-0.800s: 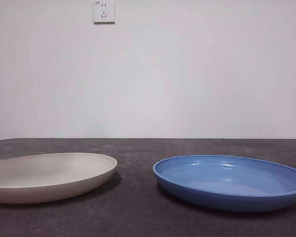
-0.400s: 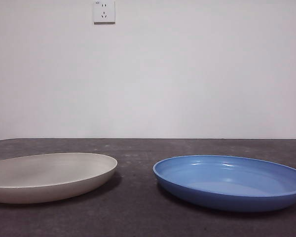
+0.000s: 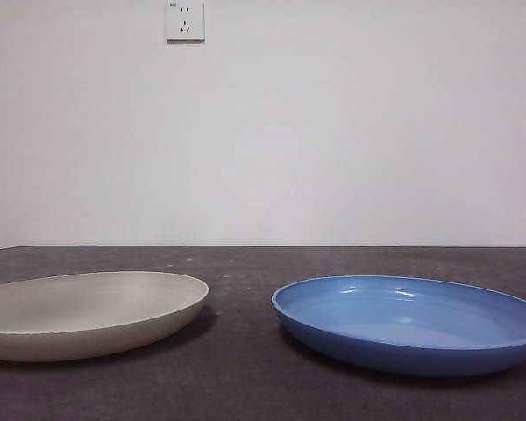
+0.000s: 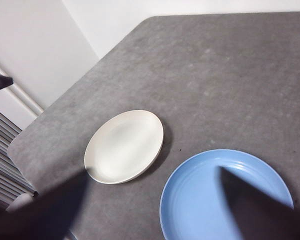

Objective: Pick up the white plate, put it on the blue plate, put it on desk

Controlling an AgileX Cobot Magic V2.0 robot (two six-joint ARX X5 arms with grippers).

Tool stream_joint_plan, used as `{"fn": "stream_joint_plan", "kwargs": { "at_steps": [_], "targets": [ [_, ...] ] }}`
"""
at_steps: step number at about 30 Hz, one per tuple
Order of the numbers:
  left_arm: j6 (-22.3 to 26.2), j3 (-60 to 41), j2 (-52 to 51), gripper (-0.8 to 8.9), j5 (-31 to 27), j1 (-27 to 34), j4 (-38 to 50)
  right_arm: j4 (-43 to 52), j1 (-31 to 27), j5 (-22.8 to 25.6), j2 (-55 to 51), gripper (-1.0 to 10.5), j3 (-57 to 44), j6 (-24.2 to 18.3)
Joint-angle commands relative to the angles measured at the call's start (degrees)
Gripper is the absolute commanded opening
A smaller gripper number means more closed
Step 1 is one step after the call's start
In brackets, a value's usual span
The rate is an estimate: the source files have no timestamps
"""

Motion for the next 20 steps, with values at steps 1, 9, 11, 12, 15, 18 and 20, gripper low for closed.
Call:
{"fn": "stream_joint_plan", "kwargs": {
  "at_steps": [1,9,11,12,15,18,20],
  "targets": [
    [0.8,1.3,0.3,6.58,0.2,-0.2,0.2,0.3,0.2,0.0,0.3,6.4,0.9,-0.6],
    [-2.8,1.5,0.9,6.55,0.1,0.4,-3.0,-0.6,0.2,-0.2,0.3,6.4,0.9,-0.4],
    [-3.2,2.4,2.3,6.55,0.1,1.5,-6.0,-2.0,0.2,-0.2,0.2,6.4,1.0,-0.4],
    [-3.0,3.1,3.5,6.55,0.1,2.3,-7.8,-2.8,0.2,-0.1,0.2,6.4,1.2,-0.4],
    [-2.3,5.2,8.5,6.55,0.4,4.7,-13.0,-4.9,0.2,-0.1,0.2,6.4,1.5,-0.4],
    [0.1,7.0,14.6,6.55,0.8,7.3,-17.3,-5.6,0.2,-0.3,0.2,6.4,1.6,-0.4],
    [0.9,7.7,18.5,6.55,0.8,9.1,-18.6,-6.1,0.2,-0.5,0.2,6.4,1.6,-0.4]
  ]
}}
